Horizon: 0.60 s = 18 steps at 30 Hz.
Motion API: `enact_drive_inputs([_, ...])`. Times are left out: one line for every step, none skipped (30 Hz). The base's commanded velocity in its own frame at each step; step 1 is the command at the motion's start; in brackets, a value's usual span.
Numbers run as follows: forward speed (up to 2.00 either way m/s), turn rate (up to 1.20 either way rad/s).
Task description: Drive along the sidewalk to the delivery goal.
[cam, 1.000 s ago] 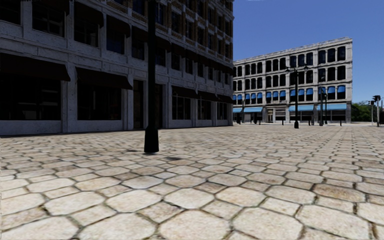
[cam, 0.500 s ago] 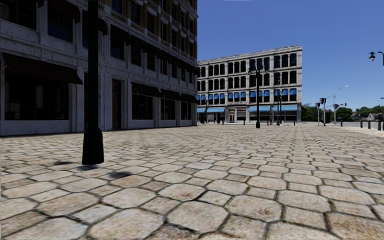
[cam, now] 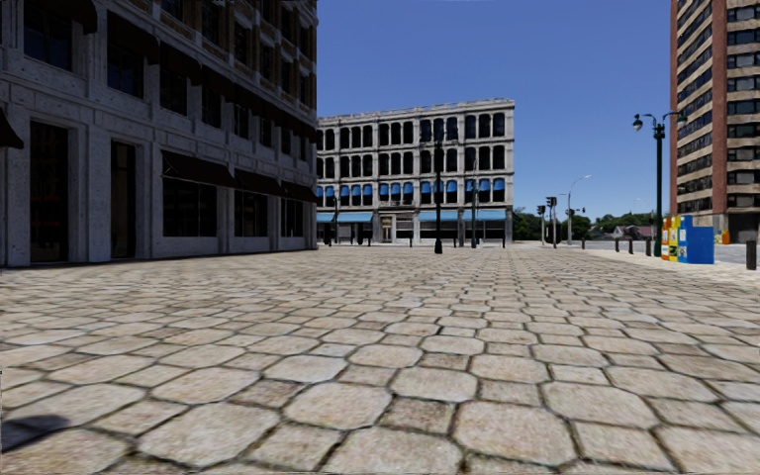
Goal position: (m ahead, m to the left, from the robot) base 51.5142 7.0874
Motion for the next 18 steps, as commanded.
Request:
enact_drive_inputs([2.0, -0.48])
enact_drive_inputs([2.0, -0.47])
enact_drive_inputs([2.0, -0.47])
enact_drive_inputs([2.0, -0.46])
enact_drive_inputs([2.0, -0.45])
enact_drive_inputs([2.0, -0.45])
enact_drive_inputs([2.0, -0.43])
enact_drive_inputs([2.0, -0.41])
enact_drive_inputs([2.0, -0.4])
enact_drive_inputs([2.0, -0.4])
enact_drive_inputs([2.0, -0.37])
enact_drive_inputs([2.0, -0.28])
enact_drive_inputs([2.0, -0.13])
enact_drive_inputs([2.0, -0.13])
enact_drive_inputs([2.0, -0.06])
enact_drive_inputs([2.0, 0.0])
enact_drive_inputs([2.0, 0.0])
enact_drive_inputs([2.0, 0.0])
